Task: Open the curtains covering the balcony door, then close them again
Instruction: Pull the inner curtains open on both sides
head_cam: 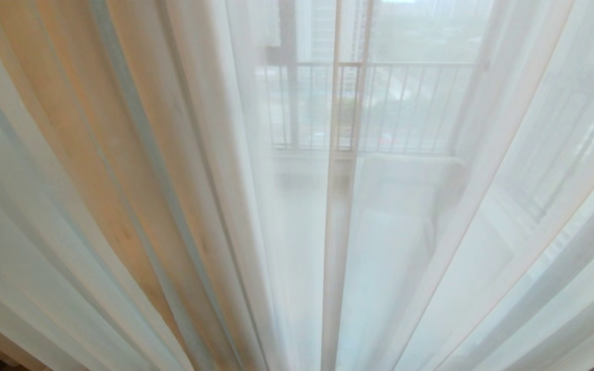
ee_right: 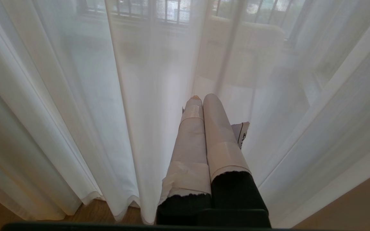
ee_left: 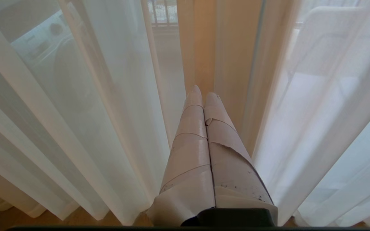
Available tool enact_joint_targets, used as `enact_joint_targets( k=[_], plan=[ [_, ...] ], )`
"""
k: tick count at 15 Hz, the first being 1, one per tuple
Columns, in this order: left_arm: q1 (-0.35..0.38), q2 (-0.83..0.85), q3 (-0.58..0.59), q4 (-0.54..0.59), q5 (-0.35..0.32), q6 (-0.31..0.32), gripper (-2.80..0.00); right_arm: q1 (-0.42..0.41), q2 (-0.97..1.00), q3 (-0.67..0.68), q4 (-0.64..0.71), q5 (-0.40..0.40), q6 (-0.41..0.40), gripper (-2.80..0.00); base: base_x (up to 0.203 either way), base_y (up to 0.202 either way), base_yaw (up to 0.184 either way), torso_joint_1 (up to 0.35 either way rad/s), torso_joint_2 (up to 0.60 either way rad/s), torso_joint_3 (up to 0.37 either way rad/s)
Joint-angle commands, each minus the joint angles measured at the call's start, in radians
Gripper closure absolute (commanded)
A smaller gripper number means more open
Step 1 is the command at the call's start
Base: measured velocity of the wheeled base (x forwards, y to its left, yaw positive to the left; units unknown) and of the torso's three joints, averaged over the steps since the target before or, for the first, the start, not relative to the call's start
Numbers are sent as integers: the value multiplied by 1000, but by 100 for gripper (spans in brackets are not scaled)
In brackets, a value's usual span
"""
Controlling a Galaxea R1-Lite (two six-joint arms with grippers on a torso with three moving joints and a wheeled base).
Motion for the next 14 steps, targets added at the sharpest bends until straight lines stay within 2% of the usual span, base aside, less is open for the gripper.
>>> enact_joint_targets(
  k=[1, 11, 12, 14],
  plan=[
    [0, 0, 0, 1, 1, 2, 0, 0, 0, 0, 0, -1, -1, 0, 0, 0, 0, 0, 0, 0],
    [0, 0, -1, -1, -9, 2, 0, 0, 0, 0, 0, 0, -1, 0, 0, 0, 0, 0, 0, 0],
    [0, 0, -1, -1, -12, 7, 0, 0, 0, 0, 0, -1, -1, 0, 0, 0, 0, 0, 0, 0],
    [0, 0, -1, -21, -9, 58, 0, 0, 0, 0, 0, 1, -1, 0, 0, 0, 0, 0, 0, 0]
  ],
)
